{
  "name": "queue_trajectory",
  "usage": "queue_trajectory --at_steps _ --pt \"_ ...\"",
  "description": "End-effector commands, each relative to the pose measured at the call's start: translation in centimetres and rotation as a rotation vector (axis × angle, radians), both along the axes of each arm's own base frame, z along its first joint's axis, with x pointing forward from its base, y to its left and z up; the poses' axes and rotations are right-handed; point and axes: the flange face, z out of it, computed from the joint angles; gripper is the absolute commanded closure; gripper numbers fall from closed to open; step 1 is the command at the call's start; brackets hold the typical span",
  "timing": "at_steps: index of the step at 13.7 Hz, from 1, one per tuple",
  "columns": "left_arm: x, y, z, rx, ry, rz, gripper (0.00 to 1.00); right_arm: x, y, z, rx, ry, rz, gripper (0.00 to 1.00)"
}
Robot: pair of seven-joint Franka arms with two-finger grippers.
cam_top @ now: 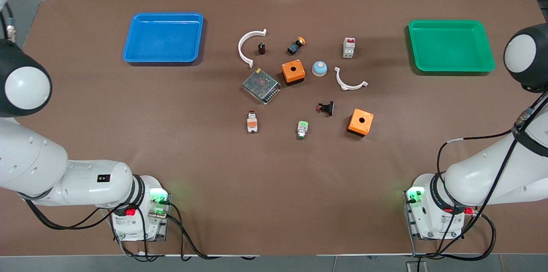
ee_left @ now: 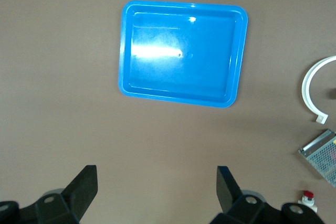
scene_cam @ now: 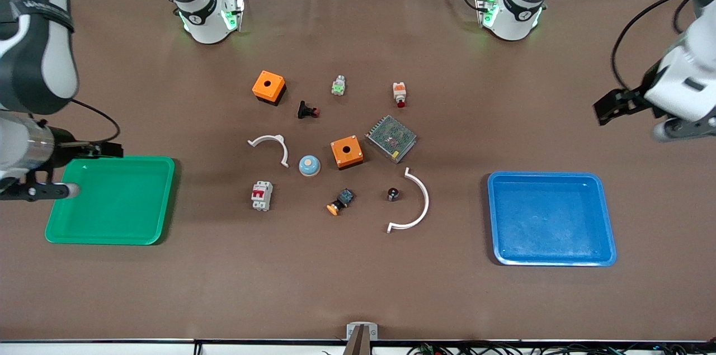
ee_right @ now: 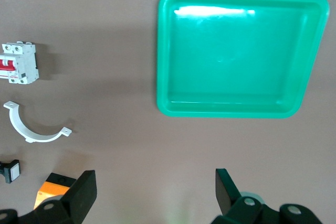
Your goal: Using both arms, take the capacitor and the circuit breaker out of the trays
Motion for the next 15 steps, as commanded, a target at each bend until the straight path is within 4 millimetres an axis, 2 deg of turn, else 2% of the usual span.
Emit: queue_trajectory --at_steps 1,3,6,10,13,15 --pt "-3.7 2.1 0.9 -0.02 0.009 0.0 0.0 -0.3 0.2 2.1 -0.012 -0.029 0.017 0.0" --pt "-5.2 2.3 1.2 -0.016 0.009 0.006 0.0 0.0 -0.2 3.4 -0.014 -0.059 0.004 0.0" --pt "-5.6 1.9 1.7 -0.057 0.012 0.007 0.0 -0.1 -0.4 3.9 -0.001 -0.069 -0.005 0.0" --pt "-6.1 1.1 1.8 -0.06 0.031 -0.007 0.0 -2.9 -0.3 7.9 0.01 -0.083 -0.006 0.0" --pt "-6.4 0.7 2.0 -0.086 0.029 -0.009 0.0 -5.8 -0.4 10.4 0.024 -0.127 -0.006 0.0" --pt "-6.5 0.6 2.1 -0.087 0.028 -0.012 0.0 -7.4 -2.2 11.2 0.054 -0.141 -0.043 0.0"
